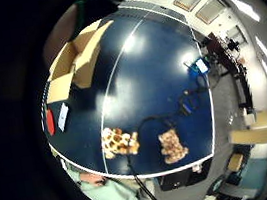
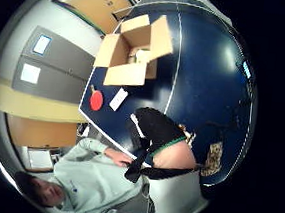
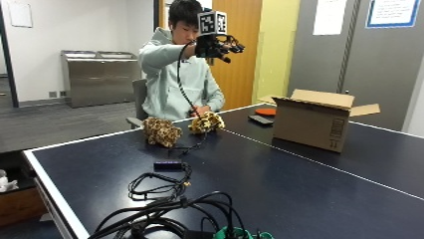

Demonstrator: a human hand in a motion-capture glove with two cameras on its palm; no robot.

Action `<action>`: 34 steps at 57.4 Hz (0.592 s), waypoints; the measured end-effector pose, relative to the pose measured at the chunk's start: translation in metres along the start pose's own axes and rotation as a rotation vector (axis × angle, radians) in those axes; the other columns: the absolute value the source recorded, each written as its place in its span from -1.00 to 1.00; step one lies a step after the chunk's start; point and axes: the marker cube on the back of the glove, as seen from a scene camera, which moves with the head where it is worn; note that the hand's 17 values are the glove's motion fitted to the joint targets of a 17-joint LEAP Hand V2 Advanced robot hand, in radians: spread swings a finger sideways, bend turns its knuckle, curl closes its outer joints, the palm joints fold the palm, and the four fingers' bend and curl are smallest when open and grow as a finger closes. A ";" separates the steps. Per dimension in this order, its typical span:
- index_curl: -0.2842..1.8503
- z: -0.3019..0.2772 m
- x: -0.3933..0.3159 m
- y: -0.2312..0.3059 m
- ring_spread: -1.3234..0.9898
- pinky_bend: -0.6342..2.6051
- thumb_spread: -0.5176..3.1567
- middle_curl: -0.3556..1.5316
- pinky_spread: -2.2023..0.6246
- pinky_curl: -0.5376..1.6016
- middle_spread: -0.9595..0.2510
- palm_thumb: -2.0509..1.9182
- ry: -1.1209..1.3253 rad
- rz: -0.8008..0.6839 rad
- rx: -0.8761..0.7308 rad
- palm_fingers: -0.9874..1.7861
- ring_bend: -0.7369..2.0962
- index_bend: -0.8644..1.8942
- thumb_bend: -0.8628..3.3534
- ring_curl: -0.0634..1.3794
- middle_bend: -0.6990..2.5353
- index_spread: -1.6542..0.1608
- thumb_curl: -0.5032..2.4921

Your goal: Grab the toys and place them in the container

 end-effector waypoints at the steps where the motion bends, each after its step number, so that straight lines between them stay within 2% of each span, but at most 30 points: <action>1: -0.47 0.001 0.002 0.005 0.07 -0.21 -0.05 -0.17 0.57 -0.17 0.49 0.05 0.012 0.038 -0.005 -0.36 -0.28 -0.29 -0.60 -0.47 -0.45 0.55 -0.39; 16: -0.49 0.045 0.021 0.079 0.08 -0.22 -0.05 -0.19 0.57 -0.17 0.49 0.05 0.036 0.039 -0.107 -0.35 -0.30 -0.28 -0.60 -0.47 -0.45 0.55 -0.41; 34: -0.50 0.127 0.021 0.106 0.08 -0.23 -0.05 -0.21 0.57 -0.17 0.49 0.05 -0.034 -0.015 -0.153 -0.34 -0.32 -0.28 -0.60 -0.46 -0.45 0.55 -0.43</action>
